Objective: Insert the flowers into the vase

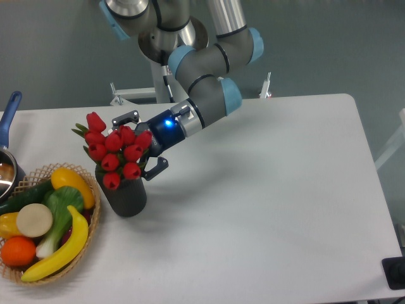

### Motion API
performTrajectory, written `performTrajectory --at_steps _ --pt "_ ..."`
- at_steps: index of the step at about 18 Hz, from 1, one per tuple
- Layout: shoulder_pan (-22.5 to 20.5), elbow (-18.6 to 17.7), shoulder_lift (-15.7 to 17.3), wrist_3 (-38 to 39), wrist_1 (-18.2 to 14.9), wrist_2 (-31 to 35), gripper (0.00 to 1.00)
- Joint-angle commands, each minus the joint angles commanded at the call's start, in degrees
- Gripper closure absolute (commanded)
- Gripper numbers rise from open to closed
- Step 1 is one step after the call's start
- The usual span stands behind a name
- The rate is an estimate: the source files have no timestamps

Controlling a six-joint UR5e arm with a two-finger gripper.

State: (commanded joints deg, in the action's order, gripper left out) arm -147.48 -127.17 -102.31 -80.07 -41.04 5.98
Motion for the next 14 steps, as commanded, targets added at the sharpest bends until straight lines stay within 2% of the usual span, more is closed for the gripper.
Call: performTrajectory --at_steps 6,10,14 --pt "-3.34 -3.07 4.04 0.00 -0.09 3.24 0.00" --pt "-7.29 -6.24 10.10 0.44 -0.26 6.23 0.00" --pt "-12.74 -6.25 16.43 2.19 -0.61 14.04 0.00"
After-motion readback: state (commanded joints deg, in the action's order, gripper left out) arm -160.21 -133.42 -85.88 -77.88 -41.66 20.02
